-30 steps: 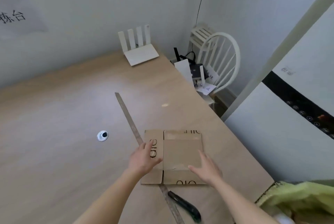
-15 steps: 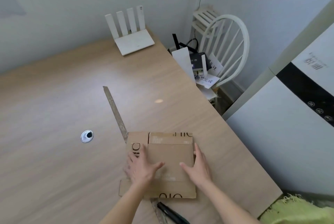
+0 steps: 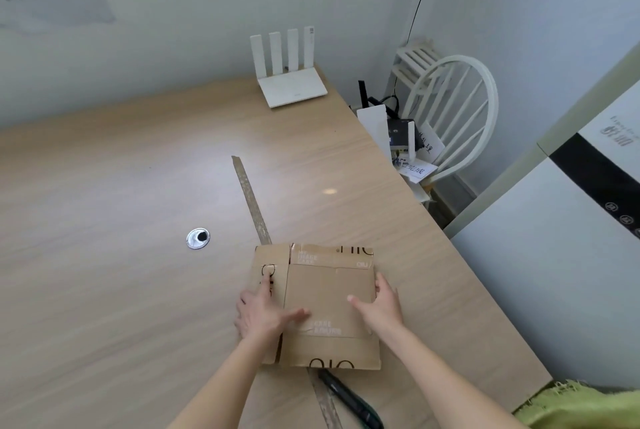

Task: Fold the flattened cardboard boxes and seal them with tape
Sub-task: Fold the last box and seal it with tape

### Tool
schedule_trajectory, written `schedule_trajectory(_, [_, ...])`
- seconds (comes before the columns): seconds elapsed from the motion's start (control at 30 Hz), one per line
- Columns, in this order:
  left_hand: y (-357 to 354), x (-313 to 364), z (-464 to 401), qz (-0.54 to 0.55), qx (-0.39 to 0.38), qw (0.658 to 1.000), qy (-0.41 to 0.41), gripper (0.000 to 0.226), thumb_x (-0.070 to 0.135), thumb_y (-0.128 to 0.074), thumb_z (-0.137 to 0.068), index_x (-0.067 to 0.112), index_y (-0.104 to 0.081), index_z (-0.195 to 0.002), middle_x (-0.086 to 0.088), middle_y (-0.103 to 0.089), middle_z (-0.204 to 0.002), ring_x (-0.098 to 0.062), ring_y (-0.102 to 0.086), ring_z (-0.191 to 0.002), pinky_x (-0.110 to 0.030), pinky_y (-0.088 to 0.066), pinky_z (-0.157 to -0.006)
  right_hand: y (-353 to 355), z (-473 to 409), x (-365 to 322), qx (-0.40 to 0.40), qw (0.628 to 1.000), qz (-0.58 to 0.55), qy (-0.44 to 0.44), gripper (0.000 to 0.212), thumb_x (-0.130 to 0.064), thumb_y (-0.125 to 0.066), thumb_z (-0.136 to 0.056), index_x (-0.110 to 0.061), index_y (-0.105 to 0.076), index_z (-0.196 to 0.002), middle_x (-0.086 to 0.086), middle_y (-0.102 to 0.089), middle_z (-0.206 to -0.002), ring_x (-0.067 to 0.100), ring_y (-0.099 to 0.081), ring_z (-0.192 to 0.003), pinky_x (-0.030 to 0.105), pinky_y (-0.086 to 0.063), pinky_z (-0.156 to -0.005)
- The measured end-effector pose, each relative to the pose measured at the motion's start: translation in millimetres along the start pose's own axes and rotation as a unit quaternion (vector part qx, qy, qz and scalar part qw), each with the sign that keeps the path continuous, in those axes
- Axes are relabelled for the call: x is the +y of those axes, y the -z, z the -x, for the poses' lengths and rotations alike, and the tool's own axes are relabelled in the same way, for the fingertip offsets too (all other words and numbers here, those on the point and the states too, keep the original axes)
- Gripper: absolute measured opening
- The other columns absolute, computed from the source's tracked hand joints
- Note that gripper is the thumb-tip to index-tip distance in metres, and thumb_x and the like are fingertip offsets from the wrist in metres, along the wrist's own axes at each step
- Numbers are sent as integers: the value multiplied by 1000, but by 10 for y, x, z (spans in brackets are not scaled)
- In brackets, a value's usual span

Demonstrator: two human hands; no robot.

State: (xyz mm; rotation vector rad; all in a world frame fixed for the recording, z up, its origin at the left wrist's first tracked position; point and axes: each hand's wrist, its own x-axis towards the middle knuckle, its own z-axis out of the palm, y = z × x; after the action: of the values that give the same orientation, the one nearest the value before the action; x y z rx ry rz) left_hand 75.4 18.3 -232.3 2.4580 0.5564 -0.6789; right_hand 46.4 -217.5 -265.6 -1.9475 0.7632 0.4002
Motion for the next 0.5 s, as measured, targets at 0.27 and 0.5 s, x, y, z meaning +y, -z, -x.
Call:
schedule_trajectory(0.27, [699, -561, 419, 255, -24, 955, -148, 128, 68, -94, -31, 75, -19, -135, 5, -56, -127, -12, -60, -113, -42, -51, -100, 18, 962, -707, -5, 993, -41, 109, 86, -22, -84, -82, -27, -35, -153, -2, -53, -144, 16, -54, -125, 38, -48, -106])
schedule_trajectory(0.5, [1504, -1129, 1355, 233, 27, 927, -294, 121, 55, -93, -46, 69, -20, -141, 10, -41, -116, 0, -52, -106, -18, -44, -84, -99, 2067, -1059, -54, 973, -119, 189, 87, -47, -86, -76, -43, -36, -146, -7, -54, -131, 18, -56, -119, 45, -54, -100])
